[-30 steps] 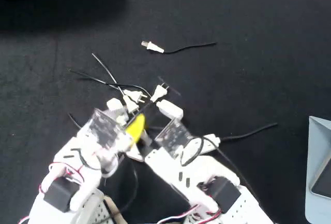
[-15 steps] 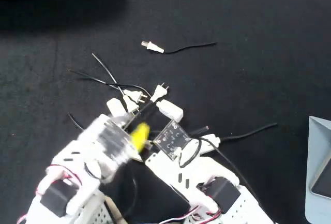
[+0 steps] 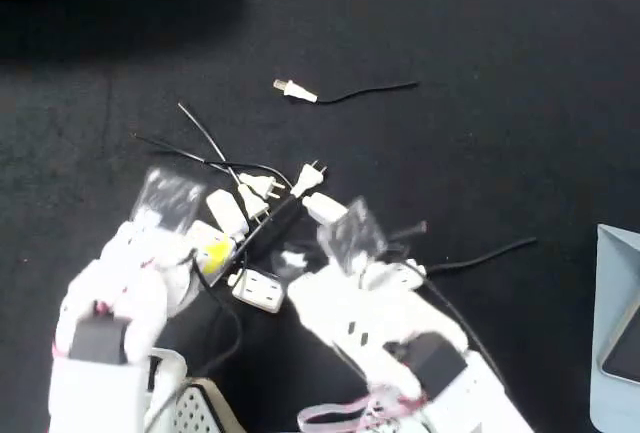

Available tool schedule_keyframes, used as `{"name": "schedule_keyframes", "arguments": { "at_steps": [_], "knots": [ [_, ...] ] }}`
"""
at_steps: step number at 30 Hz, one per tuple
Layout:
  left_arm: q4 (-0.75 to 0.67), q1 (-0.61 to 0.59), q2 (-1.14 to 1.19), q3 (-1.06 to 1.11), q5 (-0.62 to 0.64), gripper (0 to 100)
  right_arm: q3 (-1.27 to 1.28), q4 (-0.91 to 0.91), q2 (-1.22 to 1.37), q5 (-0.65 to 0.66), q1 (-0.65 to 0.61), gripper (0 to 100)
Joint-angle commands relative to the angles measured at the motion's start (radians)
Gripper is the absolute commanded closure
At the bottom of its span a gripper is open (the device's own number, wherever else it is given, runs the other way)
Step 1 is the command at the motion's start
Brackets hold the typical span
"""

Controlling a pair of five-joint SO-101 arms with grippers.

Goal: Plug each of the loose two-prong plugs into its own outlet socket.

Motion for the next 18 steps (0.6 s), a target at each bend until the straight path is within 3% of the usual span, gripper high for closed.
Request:
{"name": "schedule_keyframes", "arguments": {
  "at_steps": [1, 12, 18],
  "knots": [
    [0.008, -0.010, 0.276, -0.183, -0.152, 69, -0.104, -0.054, 0.156, -0.094, 0.054, 98.5],
    [0.000, -0.133, 0.824, -0.452, -0.802, 69, -0.079, -0.112, 0.174, -0.155, 0.094, 98.5],
    [-0.002, -0.104, 0.957, -0.552, -0.948, 69, -0.028, -0.112, 0.088, -0.155, 0.175, 98.5]
  ]
}}
